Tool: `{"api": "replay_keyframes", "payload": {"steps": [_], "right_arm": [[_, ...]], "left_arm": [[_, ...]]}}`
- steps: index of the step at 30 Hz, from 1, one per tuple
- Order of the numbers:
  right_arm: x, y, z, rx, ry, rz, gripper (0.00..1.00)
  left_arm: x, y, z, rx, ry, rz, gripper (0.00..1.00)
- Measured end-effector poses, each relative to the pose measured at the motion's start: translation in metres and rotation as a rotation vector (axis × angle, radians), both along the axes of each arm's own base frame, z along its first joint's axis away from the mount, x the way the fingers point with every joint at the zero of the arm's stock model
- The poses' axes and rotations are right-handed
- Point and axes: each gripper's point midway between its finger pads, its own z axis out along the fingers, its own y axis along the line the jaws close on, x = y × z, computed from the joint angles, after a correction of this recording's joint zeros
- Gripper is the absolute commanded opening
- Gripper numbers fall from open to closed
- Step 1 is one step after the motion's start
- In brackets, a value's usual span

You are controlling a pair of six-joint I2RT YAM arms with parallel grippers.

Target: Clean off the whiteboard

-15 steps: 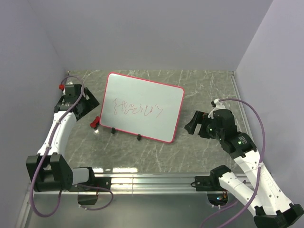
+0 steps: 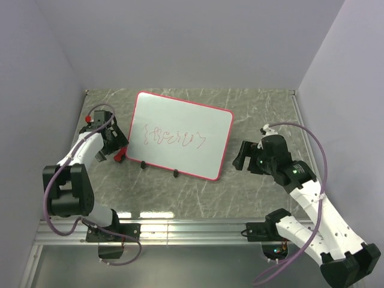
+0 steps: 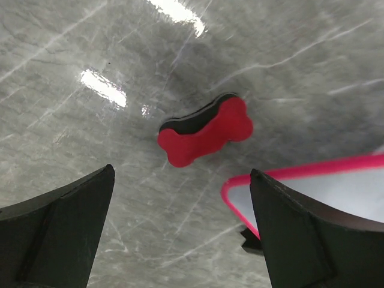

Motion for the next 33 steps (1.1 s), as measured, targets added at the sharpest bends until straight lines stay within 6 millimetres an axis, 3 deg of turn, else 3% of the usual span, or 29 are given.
{"api": "replay_keyframes", "payload": {"steps": [11,19,25,33], "right_arm": [[0.010,0.005,-0.016,-0.033,0.078,0.006,0.96],[0.020,0.010,-0.018,-0.042,0.105,0.007,0.95],[0.022,0.011,-0.020,-0.042,0.110,0.007,0.95],[0.025,0.014,-0.019,-0.032,0.104,0.009,0.94]], "left_arm": [[0.002,0.010,-0.049,0.030,0.158,-0.008,0.98],[0.012,0.021,-0.048,0.045,0.180,0.023,0.95],[0.012,0.046,-0.048,0.017,0.163,0.094,0.93],[0.037,0.034,-0.023,-0.052,0.038,-0.007,0.96]]}}
